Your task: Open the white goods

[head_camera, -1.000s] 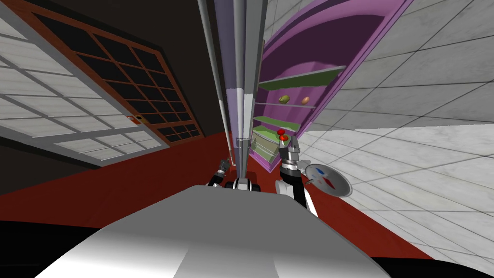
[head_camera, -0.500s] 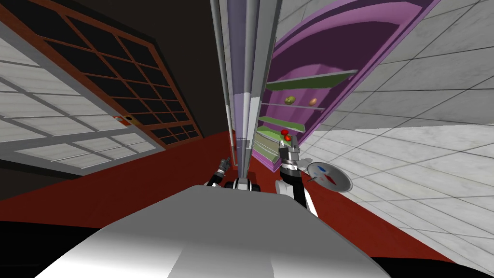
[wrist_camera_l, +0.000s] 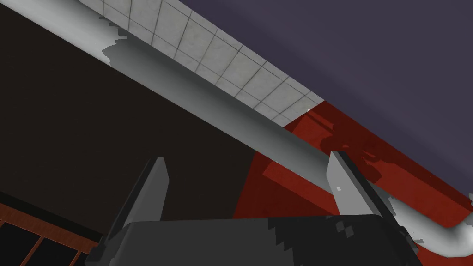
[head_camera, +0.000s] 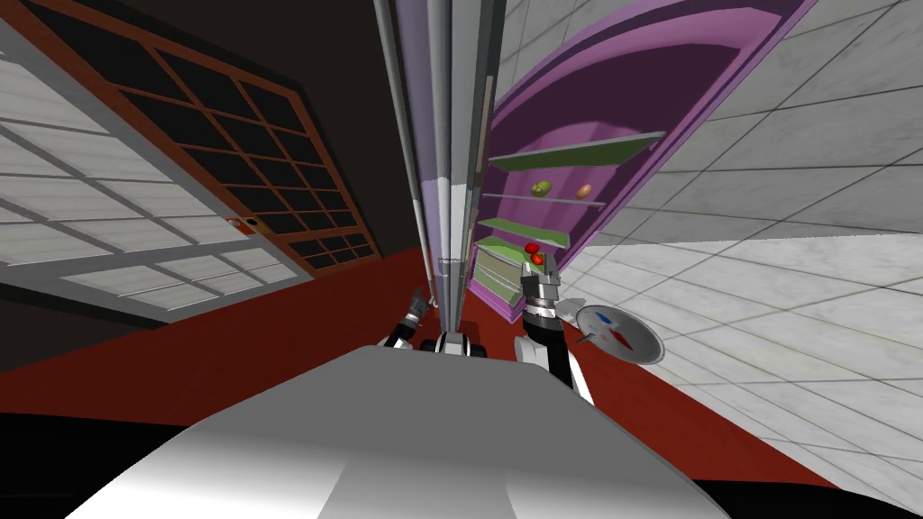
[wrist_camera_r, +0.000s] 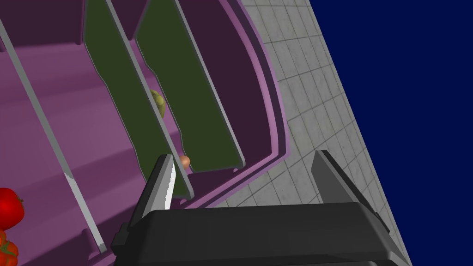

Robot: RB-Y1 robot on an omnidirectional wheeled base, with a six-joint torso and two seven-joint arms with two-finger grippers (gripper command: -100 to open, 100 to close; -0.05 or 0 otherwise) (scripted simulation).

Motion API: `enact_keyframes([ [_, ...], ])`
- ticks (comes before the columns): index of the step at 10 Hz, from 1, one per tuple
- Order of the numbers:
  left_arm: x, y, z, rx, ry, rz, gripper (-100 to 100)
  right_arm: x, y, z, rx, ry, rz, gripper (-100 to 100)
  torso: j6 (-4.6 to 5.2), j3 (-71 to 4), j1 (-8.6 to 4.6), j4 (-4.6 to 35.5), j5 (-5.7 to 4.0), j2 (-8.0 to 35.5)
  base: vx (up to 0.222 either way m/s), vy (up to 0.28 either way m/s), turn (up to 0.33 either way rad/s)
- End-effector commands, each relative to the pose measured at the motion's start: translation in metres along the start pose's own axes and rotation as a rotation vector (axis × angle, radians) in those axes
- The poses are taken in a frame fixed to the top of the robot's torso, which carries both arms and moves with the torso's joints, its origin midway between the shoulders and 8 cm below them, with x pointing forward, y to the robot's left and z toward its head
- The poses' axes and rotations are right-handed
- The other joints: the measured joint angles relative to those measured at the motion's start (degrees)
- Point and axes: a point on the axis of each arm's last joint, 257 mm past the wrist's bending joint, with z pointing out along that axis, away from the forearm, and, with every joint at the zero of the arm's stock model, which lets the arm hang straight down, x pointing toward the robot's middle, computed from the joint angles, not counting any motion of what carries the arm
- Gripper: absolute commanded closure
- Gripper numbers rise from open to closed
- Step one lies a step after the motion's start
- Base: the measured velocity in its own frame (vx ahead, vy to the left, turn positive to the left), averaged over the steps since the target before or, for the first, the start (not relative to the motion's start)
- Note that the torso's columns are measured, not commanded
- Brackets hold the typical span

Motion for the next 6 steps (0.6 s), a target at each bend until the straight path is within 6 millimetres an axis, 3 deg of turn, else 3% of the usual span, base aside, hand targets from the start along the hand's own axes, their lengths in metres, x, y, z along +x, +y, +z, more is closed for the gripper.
enact_keyframes([
  [1,0.0,0.001,-0.001,-0.003,-0.001,-0.002,100,0.0,0.0,0.0,0.0,0.0,0.0,0,0.08,-0.01,0.11,0.02,0.05,-0.11,-0.013,-0.007,0.002],
  [5,0.008,0.001,-0.003,-0.023,0.034,-0.001,100,0.0,0.0,0.0,0.0,0.0,-0.001,0,-0.06,0.16,0.13,0.11,0.0,0.29,0.032,0.164,-0.07],
  [6,0.008,-0.01,0.004,-0.023,0.033,-0.001,-100,0.0,0.0,0.0,0.0,0.0,-0.001,0,-0.07,0.21,-0.13,0.12,-0.07,0.37,0.001,0.072,0.025],
])
